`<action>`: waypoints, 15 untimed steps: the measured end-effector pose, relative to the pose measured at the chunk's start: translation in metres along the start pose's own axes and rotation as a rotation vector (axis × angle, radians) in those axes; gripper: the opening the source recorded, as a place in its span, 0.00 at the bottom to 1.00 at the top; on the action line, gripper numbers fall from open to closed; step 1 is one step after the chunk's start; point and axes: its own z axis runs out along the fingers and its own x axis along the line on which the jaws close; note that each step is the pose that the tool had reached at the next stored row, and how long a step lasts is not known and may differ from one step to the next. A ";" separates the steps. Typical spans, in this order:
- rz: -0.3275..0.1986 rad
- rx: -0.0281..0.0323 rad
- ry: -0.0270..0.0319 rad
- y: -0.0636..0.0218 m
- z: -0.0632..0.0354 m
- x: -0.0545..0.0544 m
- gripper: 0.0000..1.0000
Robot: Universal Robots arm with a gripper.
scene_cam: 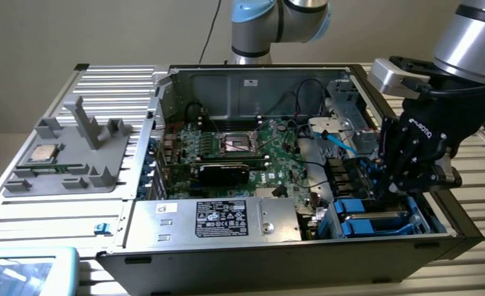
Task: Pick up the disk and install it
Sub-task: 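Insert the first disk wire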
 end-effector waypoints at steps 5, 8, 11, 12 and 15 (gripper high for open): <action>0.002 0.0023 0.0019 0.0007 0.0010 0.000 0.16; 0.003 0.0036 0.0017 0.0006 0.0015 0.000 0.16; 0.005 0.0049 0.0027 0.0006 0.0019 0.000 0.16; 0.005 0.0052 0.0034 0.0007 0.0018 -0.001 0.16; 0.006 0.0058 0.0063 0.0008 0.0015 -0.001 0.16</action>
